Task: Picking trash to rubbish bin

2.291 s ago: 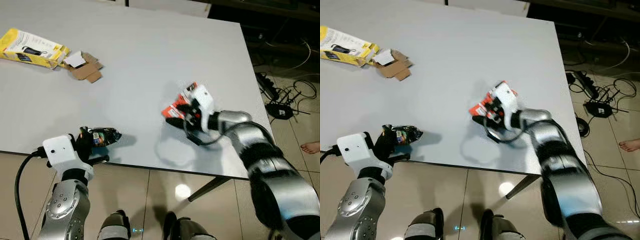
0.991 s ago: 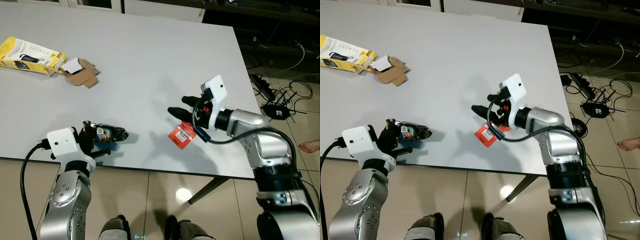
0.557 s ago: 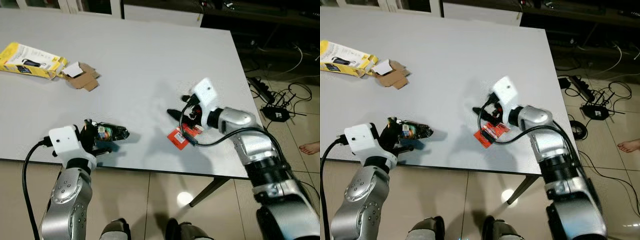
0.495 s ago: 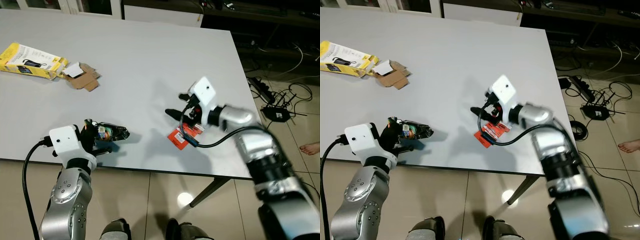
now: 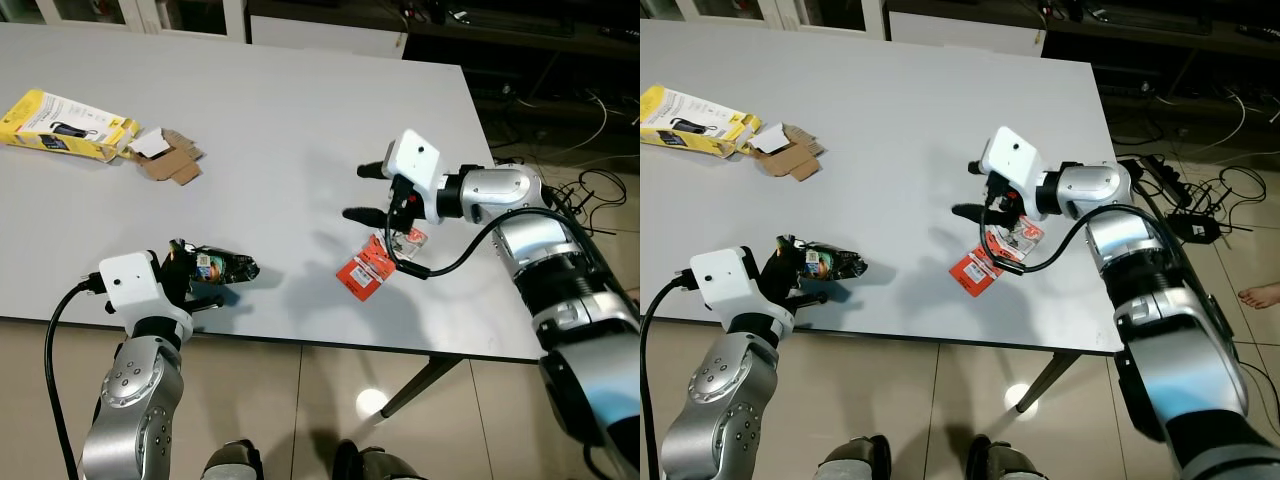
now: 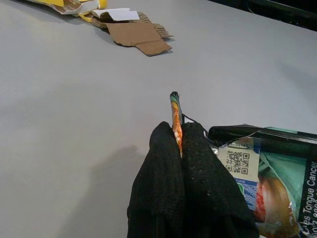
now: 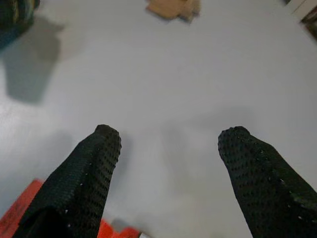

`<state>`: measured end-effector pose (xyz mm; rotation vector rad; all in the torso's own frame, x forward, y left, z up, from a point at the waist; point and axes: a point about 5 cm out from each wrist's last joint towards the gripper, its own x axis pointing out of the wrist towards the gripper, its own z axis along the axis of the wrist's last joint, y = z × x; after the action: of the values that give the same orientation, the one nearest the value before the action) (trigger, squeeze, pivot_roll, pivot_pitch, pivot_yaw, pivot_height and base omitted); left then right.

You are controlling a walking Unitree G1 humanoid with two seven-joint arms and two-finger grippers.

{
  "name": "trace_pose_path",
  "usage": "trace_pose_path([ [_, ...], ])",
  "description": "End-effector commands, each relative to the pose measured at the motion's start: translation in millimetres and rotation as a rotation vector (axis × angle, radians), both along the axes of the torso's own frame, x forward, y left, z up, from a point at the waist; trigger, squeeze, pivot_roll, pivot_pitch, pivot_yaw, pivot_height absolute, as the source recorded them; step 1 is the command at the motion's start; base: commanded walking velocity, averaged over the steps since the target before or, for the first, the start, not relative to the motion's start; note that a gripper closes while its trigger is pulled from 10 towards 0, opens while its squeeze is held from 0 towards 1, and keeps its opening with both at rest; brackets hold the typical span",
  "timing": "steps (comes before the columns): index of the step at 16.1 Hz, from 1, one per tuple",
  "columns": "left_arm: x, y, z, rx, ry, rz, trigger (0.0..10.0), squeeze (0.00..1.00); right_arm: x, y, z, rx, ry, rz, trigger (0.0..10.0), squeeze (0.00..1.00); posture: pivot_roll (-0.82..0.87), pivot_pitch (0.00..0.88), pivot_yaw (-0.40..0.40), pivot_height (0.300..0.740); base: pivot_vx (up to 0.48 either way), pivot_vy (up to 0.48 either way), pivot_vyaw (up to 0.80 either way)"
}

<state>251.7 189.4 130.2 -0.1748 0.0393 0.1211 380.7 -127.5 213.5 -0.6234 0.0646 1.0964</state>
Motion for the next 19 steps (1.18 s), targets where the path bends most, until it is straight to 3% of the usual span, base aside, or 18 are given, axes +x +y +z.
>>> trace_pose_path([
  [1, -1.6, -0.6, -4.3, -0.009, 0.013, -0.004, 10.0, 0.00, 0.4, -2.1, -2.0, -0.046, 0.001, 0.019, 10.0, 0.00, 0.02, 0.122, -0.056, 0.740, 0.000, 0.000, 0.00],
  [6, -3.2, 0.9, -4.0, -0.005, 0.015, -0.002, 10.0, 0.00, -10.3, 4.4, -30.9, -0.236, 0.011, 0.183, 10.0, 0.00, 0.04, 0.130, -0.055, 0.740, 0.000, 0.000, 0.00],
  [13, -4.1, -0.7, -4.4, -0.012, 0.014, -0.001, 10.0, 0.00, -10.4, 20.8, -23.9, -0.268, -0.063, 0.286, 10.0, 0.00, 0.04, 0.131, -0.062, 0.740, 0.000, 0.000, 0.00],
  [19, -7.0, 0.4, -3.7, -0.010, 0.013, 0.008, 10.0, 0.00, -18.5, 39.1, -31.4, -0.337, -0.075, 0.430, 10.0, 0.00, 0.05, 0.141, -0.070, 0.740, 0.000, 0.000, 0.00],
])
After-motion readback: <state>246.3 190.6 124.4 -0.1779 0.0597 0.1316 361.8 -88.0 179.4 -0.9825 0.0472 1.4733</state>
